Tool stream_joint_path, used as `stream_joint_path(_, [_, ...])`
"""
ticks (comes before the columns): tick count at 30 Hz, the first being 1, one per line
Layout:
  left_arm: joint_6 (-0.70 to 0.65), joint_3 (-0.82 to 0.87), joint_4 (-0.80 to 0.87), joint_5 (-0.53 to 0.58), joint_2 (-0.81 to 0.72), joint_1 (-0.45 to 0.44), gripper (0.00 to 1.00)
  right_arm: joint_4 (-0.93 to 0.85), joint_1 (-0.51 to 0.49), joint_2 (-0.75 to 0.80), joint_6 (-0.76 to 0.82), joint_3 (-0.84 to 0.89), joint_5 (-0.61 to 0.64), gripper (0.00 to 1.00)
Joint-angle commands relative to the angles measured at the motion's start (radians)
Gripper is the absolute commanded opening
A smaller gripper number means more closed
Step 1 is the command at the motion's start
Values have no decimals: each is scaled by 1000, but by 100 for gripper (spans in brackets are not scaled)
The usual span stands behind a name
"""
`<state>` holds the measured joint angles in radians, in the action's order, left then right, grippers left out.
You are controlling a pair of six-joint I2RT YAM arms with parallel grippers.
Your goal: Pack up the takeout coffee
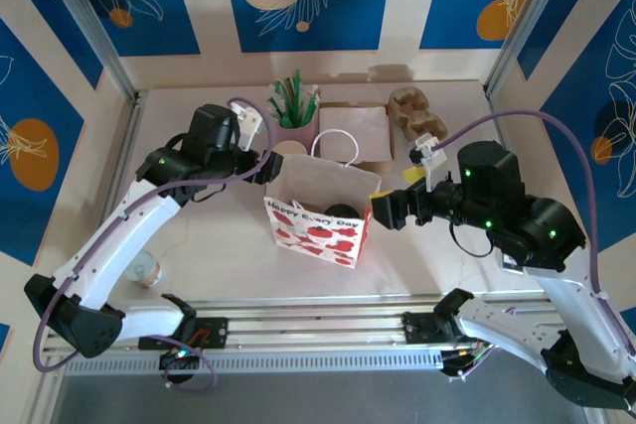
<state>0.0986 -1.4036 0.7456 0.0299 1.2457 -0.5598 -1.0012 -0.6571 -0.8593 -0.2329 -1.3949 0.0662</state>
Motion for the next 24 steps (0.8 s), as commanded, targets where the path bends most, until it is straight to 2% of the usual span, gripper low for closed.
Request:
stream_joint_path(1, [9, -92, 0, 4, -60, 15, 89, 17, 15, 48, -59, 33, 40, 99])
stream_joint_path(6, [3, -182, 17, 76, -57, 52, 93, -9, 61, 36, -150, 92, 78, 100])
stream_joint_path(9, [17, -196, 25, 54, -32, 113, 94, -9, 101, 13, -206, 109, 92, 99])
stream_joint_path(12, [59, -211, 12, -13, 12, 192, 93, 15, 146, -16, -237, 118, 62, 98])
stream_joint_path(14, [88, -255, 22, -64, 75, 229, 92, 36, 175, -26, -250, 125, 35, 97])
stream_joint_path(20, [109, -396, 49, -90, 274, 242, 82, 54, 223, -25, -235, 143, -8, 95])
stream_joint_path(24, [130, -539, 66, -143, 406, 244, 83, 52, 240, -23, -226, 157, -33, 95])
